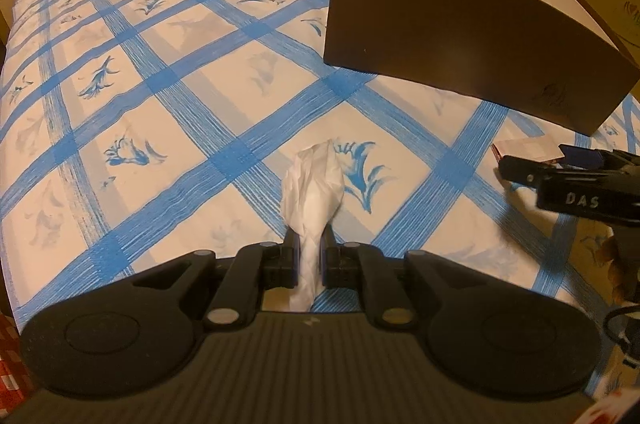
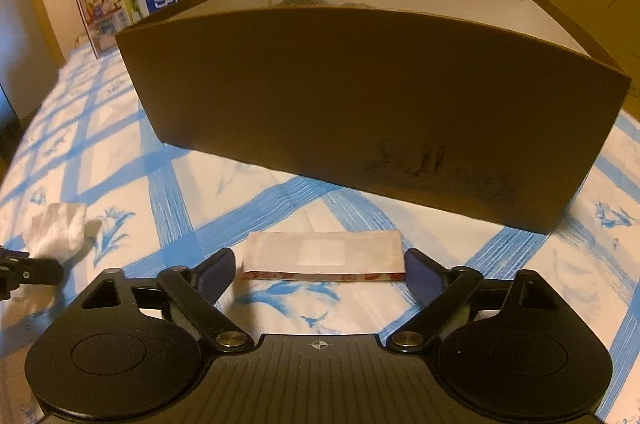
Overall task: Organize soft objects
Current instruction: 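Close the right tool on the white-and-red paper packet while the left tool holds the tissue, then carry the tissue and paper packet over the brown box with both tools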
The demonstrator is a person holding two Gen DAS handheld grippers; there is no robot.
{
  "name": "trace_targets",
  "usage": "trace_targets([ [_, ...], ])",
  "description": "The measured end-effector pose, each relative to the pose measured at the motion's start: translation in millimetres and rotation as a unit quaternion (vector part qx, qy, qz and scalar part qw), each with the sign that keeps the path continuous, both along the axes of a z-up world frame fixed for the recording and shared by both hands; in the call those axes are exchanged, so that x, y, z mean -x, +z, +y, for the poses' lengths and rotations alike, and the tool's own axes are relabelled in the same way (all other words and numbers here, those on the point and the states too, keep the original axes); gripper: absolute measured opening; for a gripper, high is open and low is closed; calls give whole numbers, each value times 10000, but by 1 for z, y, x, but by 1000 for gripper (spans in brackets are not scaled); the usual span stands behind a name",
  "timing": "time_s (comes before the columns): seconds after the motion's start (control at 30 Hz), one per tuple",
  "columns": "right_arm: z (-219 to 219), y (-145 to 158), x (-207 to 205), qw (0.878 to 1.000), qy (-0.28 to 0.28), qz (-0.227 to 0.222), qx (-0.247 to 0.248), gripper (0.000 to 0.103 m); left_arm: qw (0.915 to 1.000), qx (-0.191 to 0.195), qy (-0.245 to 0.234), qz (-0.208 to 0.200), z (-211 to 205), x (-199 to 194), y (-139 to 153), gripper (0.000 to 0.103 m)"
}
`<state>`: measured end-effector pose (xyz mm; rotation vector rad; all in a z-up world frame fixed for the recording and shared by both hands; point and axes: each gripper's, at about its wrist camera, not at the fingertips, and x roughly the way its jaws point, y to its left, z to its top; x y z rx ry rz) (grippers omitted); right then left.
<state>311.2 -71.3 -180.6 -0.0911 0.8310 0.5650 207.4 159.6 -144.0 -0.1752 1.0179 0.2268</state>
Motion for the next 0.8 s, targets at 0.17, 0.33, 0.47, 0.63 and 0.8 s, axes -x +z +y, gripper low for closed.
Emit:
trace_targets([
  [0.17, 12, -5, 3, 9993, -29, -199, 322, 94, 10000, 12, -8, 4, -1, -2, -2, 9],
  [0.33, 12, -6, 2, 9993, -124, -221, 281, 90, 10000, 2, -26, 6, -1, -4, -3, 9],
  [0.47, 6, -3, 3, 9994, -105, -203, 256, 88, 10000, -4, -50, 4, -2, -6, -2, 9],
  [0.63, -3, 2, 5, 9996, -149, -158, 204, 88, 9999, -12, -108, -26, -6, -8, 2, 9],
  [0.8, -15, 19, 11, 9997, -104, -198, 65, 88, 9997, -49, -203, -96, -12, -8, 13, 9],
])
